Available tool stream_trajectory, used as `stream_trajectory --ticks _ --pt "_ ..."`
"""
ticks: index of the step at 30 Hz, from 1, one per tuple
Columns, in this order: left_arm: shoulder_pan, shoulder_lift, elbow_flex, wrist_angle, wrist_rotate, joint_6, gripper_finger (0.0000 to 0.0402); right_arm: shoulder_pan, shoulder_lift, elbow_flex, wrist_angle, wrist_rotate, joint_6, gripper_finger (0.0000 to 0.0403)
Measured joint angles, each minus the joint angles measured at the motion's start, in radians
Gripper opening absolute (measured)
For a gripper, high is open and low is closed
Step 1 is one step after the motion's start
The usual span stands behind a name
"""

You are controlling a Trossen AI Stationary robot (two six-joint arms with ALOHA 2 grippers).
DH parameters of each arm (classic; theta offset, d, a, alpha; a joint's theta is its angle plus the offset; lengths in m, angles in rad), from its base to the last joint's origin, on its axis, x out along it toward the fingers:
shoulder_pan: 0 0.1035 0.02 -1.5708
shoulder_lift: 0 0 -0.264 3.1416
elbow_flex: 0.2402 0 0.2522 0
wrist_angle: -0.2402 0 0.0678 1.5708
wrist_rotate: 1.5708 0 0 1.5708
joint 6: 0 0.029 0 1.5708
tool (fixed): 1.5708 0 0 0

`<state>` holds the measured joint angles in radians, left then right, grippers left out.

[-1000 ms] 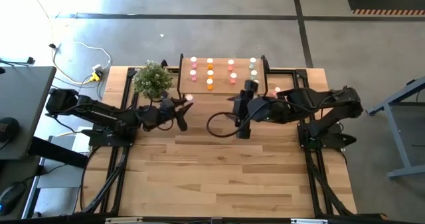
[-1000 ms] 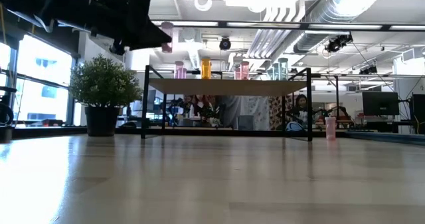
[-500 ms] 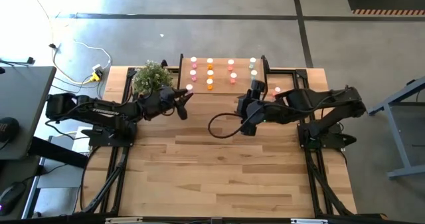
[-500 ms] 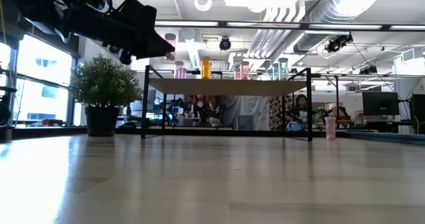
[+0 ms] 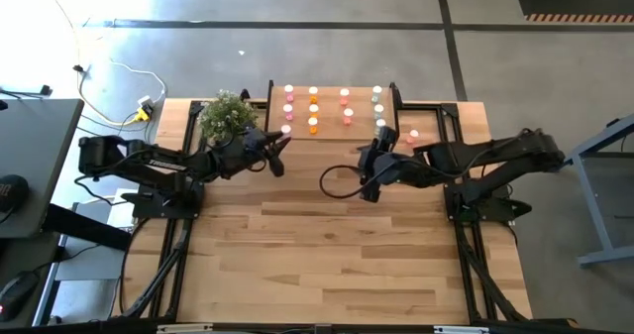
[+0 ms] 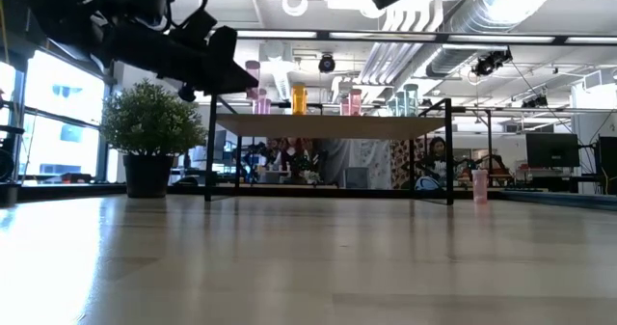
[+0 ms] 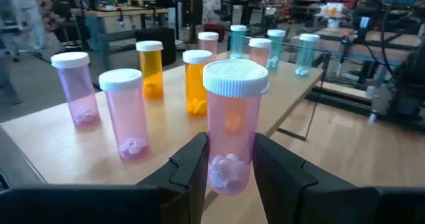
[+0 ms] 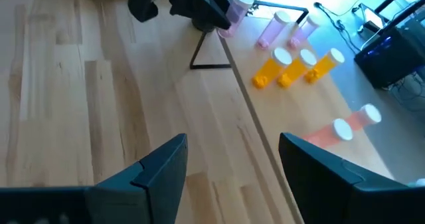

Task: Pick and place medicine bottles onto shelf by color
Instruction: Put the violet pill bottle aligned with the other violet pill bottles on the shelf

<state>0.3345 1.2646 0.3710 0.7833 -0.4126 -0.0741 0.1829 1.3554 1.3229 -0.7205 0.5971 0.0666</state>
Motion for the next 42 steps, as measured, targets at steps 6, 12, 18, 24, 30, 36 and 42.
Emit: stream_trajectory --ticks 6,12,18,24,30,36,42 --pt "-0.002 0.030 0.000 0.011 -0.071 -0.008 0.0101 0.000 -0.040 -0.083 0.049 -0.003 0.044 0.0229" --pt "-0.002 0.080 0.000 0.078 -0.071 -0.026 0.0101 0.000 -0.049 -0.111 0.079 -0.003 0.048 0.0229" --pt "-0.001 0.108 0.000 0.112 -0.113 -0.021 0.0101 0.000 -0.049 -0.111 0.089 -0.003 0.039 0.0229" --pt "0.000 0.113 0.001 0.121 -0.121 -0.014 0.0101 0.000 -0.049 -0.111 0.089 -0.003 0.038 0.0229" --pt "0.004 0.113 0.024 0.120 -0.119 0.008 0.0101 0.000 -0.049 -0.111 0.090 -0.003 0.038 0.0229" --pt "0.018 0.113 0.032 0.101 -0.116 0.008 0.0101 0.000 -0.049 -0.111 0.090 -0.003 0.038 0.0229" --pt "0.018 0.133 0.035 0.108 -0.120 0.007 0.0101 0.000 -0.049 -0.111 0.090 -0.003 0.038 0.0229"
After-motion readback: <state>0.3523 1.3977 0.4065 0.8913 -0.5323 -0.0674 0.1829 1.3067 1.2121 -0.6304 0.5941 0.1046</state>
